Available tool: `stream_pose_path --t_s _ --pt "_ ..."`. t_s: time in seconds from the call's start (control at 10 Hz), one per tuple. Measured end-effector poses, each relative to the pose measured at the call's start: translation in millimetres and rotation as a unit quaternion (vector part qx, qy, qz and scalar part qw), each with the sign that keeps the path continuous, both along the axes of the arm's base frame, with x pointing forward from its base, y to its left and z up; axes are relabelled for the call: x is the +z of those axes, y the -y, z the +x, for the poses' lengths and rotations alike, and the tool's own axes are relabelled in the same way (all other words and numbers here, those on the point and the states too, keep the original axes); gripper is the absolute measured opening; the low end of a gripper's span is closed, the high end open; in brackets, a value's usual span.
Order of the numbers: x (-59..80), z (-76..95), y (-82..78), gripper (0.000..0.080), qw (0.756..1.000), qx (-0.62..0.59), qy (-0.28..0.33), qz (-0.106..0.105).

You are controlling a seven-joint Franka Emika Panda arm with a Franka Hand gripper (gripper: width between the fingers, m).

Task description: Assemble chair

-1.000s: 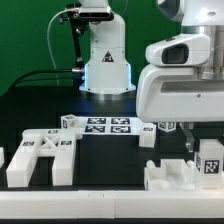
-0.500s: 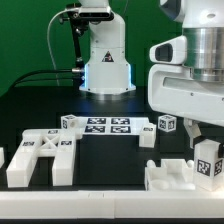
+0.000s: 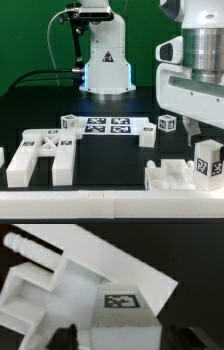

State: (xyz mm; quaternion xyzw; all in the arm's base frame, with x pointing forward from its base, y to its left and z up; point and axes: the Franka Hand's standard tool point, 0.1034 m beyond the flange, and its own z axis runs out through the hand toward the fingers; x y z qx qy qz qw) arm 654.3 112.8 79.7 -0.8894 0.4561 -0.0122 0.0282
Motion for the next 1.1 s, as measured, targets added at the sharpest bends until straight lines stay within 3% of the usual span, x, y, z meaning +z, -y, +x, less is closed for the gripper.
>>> stream_pose_path --t_s 0.1,0.3,0.6,0.7,0.8,0.9,1.0,1.1 --pt "-0.5 0.0 2.4 0.0615 0.995 0.096 0.004 -0.004" --pt "-2.0 -1.9 0.7 0.0639 0.961 0.276 0.007 -0.008" --pt "-2.0 -1.0 4.3 0.0649 0.937 0.350 0.010 -0.016" --pt "-1.8 -0.8 5.6 0.0649 0.911 0.411 0.012 -0.022" --pt "-1.4 -0.7 6.1 0.0649 0.863 0.504 0.013 -0.031" --pt "-1.8 -1.2 4.0 0.0649 0.854 0.519 0.013 -0.031" --pt "-2.1 -1.1 5.2 0.0519 0.876 0.481 0.011 -0.030" --pt "-2.1 -1.0 6.1 0.0519 0.876 0.482 0.011 -0.031"
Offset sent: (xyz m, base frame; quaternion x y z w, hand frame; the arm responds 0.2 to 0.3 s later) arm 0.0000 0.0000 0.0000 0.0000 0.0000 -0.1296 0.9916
